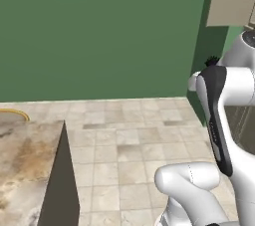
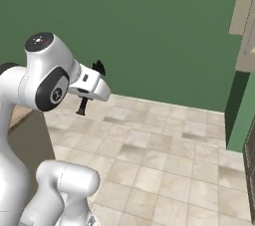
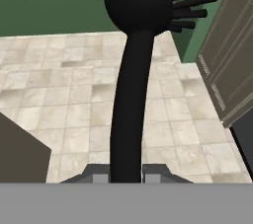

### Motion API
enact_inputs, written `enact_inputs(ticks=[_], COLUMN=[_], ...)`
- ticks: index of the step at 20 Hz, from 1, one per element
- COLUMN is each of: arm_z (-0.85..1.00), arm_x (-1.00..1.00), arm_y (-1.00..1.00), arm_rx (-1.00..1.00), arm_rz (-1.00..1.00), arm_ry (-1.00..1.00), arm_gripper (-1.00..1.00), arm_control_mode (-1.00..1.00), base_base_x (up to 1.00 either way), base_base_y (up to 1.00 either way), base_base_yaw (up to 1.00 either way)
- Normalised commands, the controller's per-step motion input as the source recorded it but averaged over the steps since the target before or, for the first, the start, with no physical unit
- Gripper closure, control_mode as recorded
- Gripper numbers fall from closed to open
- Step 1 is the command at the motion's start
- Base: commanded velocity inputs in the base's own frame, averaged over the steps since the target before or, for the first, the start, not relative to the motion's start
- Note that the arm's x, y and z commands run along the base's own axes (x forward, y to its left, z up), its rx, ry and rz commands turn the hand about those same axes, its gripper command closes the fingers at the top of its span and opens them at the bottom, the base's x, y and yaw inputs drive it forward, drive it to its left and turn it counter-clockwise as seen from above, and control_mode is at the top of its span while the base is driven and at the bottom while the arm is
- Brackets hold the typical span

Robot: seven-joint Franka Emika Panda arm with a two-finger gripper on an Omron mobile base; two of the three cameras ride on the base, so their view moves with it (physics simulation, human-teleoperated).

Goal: Pick up the dish brush and bar soap from the sink, and place them back in the cabinet, and close the cabinet doors.

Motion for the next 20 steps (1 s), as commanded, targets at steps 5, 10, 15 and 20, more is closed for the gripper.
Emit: enact_inputs(ticks=[5,10,15,20], arm_z=[0.00,0.00,0.00,0.00], arm_x=[0.00,0.00,0.00,0.00], arm_y=[0.00,0.00,0.00,0.00], arm_rx=[0.00,0.00,0.00,0.00], arm_rz=[0.00,0.00,0.00,0.00], arm_ry=[0.00,0.00,0.00,0.00], arm_gripper=[1.00,1.00,1.00,1.00], arm_control_mode=[1.00,1.00,1.00,1.00], base_base_x=[0.68,0.65,0.68,0.70], base_base_y=[0.26,0.22,0.19,0.19], base_base_yaw=[-0.10,-0.09,-0.11,-0.11])
